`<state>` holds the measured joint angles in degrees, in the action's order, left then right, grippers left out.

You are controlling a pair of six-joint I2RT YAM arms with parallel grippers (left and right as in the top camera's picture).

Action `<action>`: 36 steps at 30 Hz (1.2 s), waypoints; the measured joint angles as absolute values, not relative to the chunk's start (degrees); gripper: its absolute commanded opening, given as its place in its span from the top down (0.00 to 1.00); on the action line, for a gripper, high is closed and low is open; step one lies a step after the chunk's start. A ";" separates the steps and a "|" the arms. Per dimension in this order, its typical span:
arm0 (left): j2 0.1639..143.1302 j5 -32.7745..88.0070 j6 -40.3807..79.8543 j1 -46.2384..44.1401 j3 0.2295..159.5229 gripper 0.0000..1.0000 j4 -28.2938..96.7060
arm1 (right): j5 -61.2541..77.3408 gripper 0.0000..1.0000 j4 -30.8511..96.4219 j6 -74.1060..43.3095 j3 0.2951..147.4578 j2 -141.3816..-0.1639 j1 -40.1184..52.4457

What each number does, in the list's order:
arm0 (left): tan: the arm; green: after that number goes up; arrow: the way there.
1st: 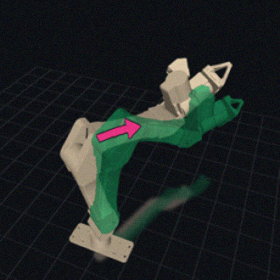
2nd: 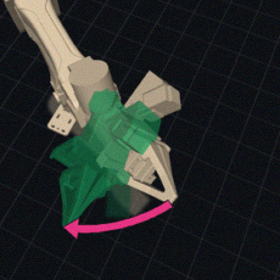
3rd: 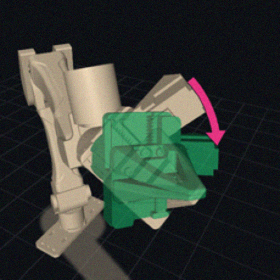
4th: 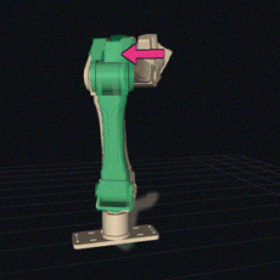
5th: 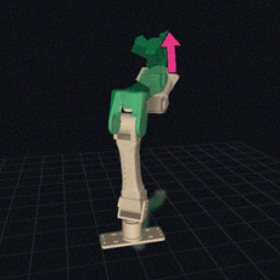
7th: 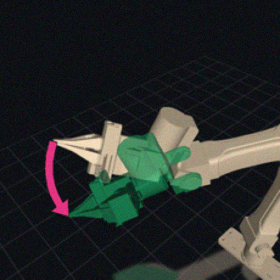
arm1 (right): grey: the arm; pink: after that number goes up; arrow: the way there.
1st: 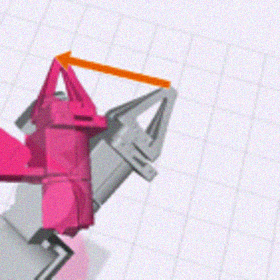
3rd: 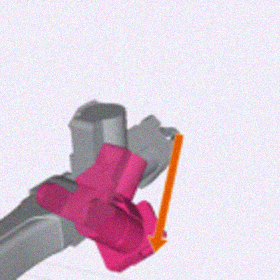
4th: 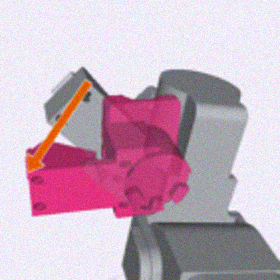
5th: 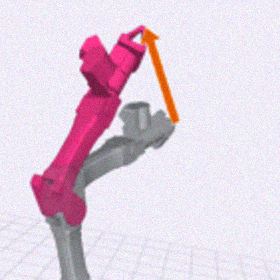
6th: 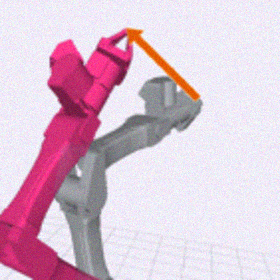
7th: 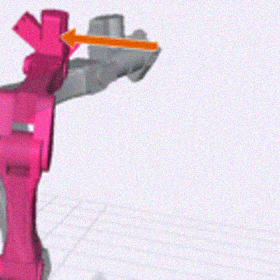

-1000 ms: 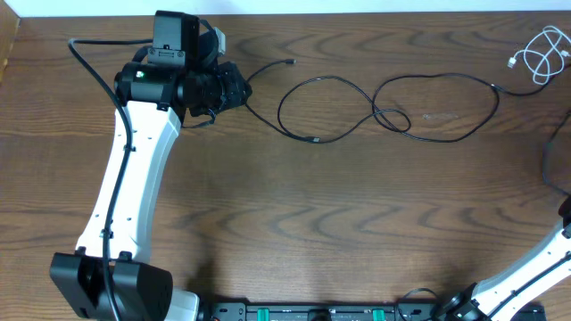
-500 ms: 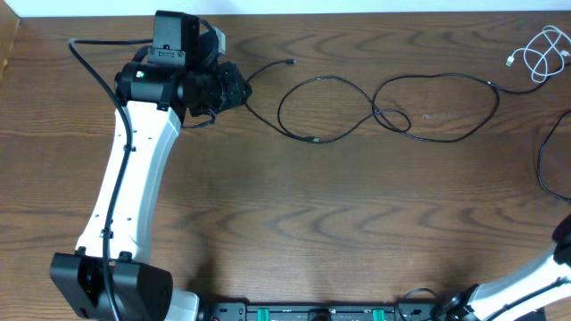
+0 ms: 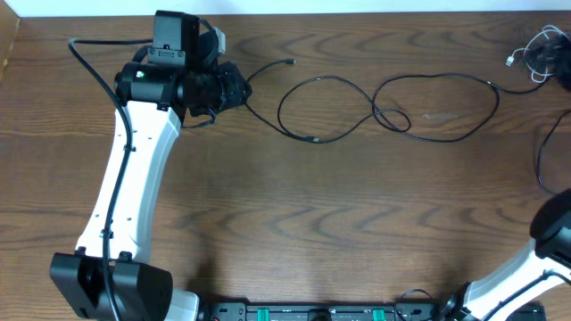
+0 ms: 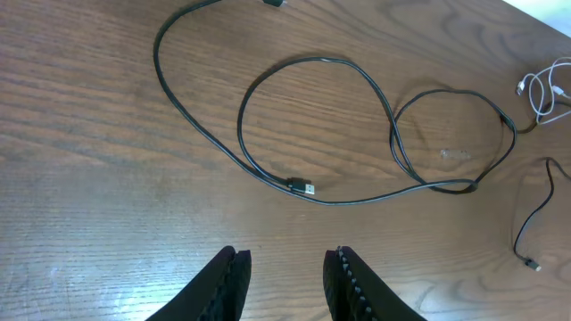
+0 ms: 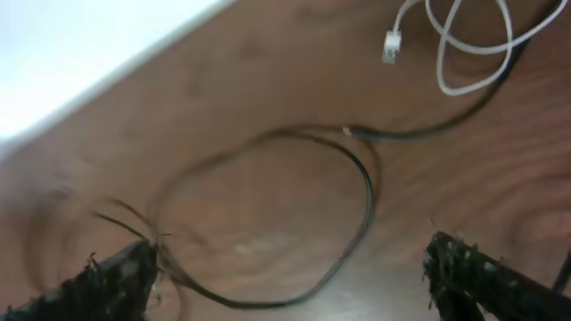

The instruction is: Untangle cables

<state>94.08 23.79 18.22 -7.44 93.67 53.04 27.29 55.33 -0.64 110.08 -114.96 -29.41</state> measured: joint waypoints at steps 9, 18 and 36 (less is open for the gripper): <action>94.08 23.79 18.22 -7.44 93.67 0.67 53.15 | 21.39 0.10 54.59 9.65 110.02 -126.02 -26.96; 94.08 23.79 18.20 -7.44 93.67 0.67 53.36 | 26.30 0.25 52.16 17.30 109.65 -136.38 -27.00; 94.08 23.79 18.22 -7.44 93.67 0.67 53.41 | 42.09 0.99 51.20 16.67 109.69 -139.94 -26.70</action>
<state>94.08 23.79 18.22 -7.44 93.67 53.41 42.09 51.20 16.67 109.69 -139.94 -26.70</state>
